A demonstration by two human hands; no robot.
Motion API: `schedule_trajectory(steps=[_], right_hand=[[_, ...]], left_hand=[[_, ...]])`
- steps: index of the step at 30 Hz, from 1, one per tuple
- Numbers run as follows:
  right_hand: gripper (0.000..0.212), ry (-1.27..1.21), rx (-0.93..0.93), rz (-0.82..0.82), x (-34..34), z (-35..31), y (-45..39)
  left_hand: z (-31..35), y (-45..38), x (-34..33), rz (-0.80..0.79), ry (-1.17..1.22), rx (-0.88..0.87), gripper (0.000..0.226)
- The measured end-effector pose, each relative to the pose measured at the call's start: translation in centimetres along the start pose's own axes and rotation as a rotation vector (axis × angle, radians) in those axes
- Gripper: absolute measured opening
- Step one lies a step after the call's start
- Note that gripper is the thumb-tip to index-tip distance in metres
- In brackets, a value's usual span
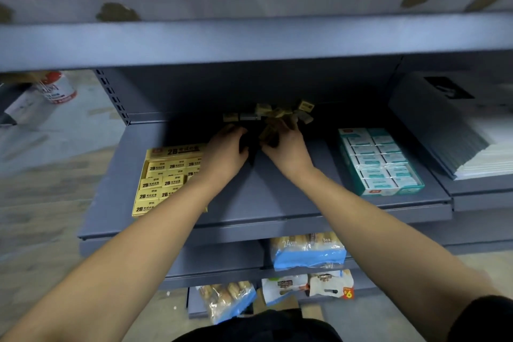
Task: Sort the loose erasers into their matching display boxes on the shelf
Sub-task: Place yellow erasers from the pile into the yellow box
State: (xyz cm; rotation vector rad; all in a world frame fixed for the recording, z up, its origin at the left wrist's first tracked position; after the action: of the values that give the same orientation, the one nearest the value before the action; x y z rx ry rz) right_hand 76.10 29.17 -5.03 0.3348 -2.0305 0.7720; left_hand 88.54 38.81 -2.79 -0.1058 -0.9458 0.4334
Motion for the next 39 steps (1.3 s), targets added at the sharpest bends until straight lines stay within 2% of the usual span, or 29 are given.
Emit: schedule_trajectory(steps=[13,19,23,34,39], right_hand=[[0.032,-0.109,0.06,-0.018,0.6,-0.5,3.2],[0.048,-0.111,0.057,-0.118,0.6,-0.4,3.7],[0.044,-0.089,0.144,-0.061,1.0,-0.5,3.9],[0.04,-0.14,0.181,-0.06,1.3,-0.6,4.1],[0.026,-0.081,0.277,0.016,1.5,-1.1,4.1]], left_hand=[[0.3,2.6,-0.2,-0.005,0.092,0.035,0.039],[0.1,2.7,-0.3,-0.009,0.083,0.033,0.037],[0.3,2.6,-0.5,0.009,0.09,0.02,0.037],[0.5,2.5,-0.7,0.029,0.133,-0.057,0.03],[0.3,2.6,-0.4,0.031,0.149,-0.059,0.029]])
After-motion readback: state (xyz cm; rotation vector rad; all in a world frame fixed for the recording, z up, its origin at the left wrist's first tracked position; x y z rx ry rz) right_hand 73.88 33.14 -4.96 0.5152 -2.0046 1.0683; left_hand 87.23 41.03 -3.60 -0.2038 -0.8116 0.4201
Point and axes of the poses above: each hand's wrist, its own y-axis away from the middle knuckle, its own x-axis out of the back of the hand, z = x × y, the point moved 3 cm from there along -y, towards the middle knuckle, and after that the axes turned 15 degrees about y, right-handed, at the moved point
